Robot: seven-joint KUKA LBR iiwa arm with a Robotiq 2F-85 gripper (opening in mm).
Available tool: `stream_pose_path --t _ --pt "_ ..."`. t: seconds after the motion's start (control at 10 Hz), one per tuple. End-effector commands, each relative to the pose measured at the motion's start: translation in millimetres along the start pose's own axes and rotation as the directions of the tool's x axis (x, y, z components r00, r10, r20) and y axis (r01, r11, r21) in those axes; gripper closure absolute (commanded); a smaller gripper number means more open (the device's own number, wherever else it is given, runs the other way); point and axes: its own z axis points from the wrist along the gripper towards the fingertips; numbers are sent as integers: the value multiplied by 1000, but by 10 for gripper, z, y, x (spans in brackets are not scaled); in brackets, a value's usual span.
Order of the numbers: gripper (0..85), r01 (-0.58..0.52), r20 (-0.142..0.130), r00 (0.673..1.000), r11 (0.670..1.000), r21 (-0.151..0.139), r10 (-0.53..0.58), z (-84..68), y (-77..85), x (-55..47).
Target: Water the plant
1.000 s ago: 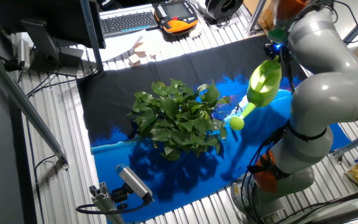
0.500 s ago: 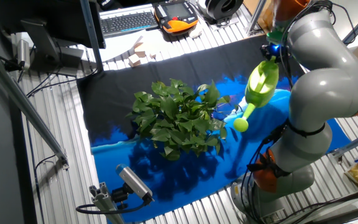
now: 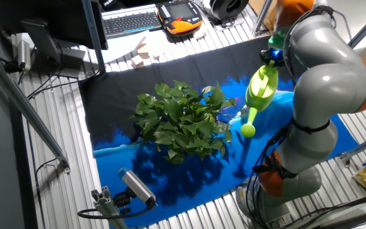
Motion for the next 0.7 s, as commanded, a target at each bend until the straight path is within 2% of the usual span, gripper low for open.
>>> stream_pose_path --t 0.0,0.3,0.5,0.6 --pt "850 3 -10 1000 1000 -16 -3 224 36 1" --pt "850 21 -2 1000 1000 -12 -21 510 125 75" --pt "850 47 -14 999 999 -13 -47 722 197 150" --pt "850 52 -34 998 998 -38 -54 785 201 181"
